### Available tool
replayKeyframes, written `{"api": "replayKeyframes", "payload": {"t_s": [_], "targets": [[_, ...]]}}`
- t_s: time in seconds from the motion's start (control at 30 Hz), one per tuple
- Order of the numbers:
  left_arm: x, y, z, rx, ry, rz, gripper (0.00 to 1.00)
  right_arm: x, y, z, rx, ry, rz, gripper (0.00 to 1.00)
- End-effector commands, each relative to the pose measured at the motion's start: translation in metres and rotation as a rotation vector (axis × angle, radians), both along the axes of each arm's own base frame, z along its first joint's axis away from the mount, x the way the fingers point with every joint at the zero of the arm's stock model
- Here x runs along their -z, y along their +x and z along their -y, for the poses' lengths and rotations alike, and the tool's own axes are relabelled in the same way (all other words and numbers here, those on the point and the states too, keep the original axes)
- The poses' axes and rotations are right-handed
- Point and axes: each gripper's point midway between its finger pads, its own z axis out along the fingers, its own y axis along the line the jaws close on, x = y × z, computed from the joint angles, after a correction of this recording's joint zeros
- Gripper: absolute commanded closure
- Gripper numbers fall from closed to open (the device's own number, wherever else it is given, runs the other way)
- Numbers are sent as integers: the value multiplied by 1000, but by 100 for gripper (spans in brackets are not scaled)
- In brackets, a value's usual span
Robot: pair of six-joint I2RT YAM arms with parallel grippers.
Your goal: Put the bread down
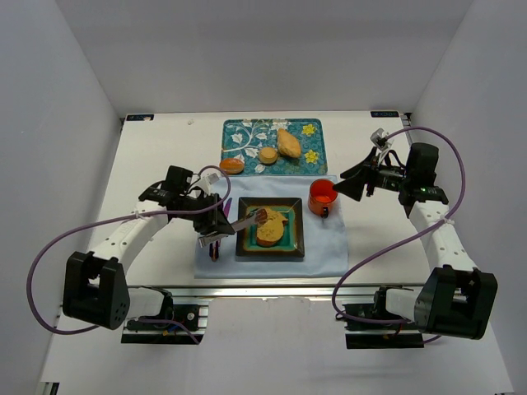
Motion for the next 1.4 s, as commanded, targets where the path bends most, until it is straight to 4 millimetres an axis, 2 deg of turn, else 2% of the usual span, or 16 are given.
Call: {"api": "replayKeyframes", "payload": {"t_s": [0.0,0.17,0.33,0.43,0.53,0.67,0.77,0.83,0.87,0.97,1.03,1.07,1.13,1.17,1.2,1.37], "targets": [[-9,5,0,24,1,74,60,-20,-1,0,-17,1,80,26],[-21,12,0,23,3,112,47,-18,-2,0,-16,1,77,26],[-31,21,-2,10,28,148,47,-18,0,0,-18,0,79,26],[-44,38,-11,-40,82,202,50,-19,1,0,-19,0,82,26],[-66,63,-29,-124,119,275,56,-18,1,0,-23,-1,82,26],[-80,95,-80,-286,210,359,64,-18,1,-1,-27,-3,87,26],[-70,124,-138,-464,369,409,67,-17,1,0,-28,0,82,26],[-47,133,-178,-562,488,410,66,-18,2,-1,-35,3,80,26],[-39,146,-190,-561,517,447,66,-20,1,-1,-42,6,81,26],[-9,163,-227,-579,648,447,66,-26,3,-2,-56,5,87,26],[5,171,-242,-591,667,447,64,-25,3,-2,-62,4,80,26],[4,183,-246,-608,650,488,61,-25,2,-2,-67,7,80,26],[21,192,-252,-615,655,479,56,-26,1,-2,-67,8,81,26],[27,194,-252,-612,656,468,53,-26,1,-2,-64,7,82,26],[44,193,-253,-593,666,429,52,-25,0,-2,-63,6,80,26],[85,182,-258,-563,710,325,45,-24,-3,-1,-54,-12,95,25]]}}
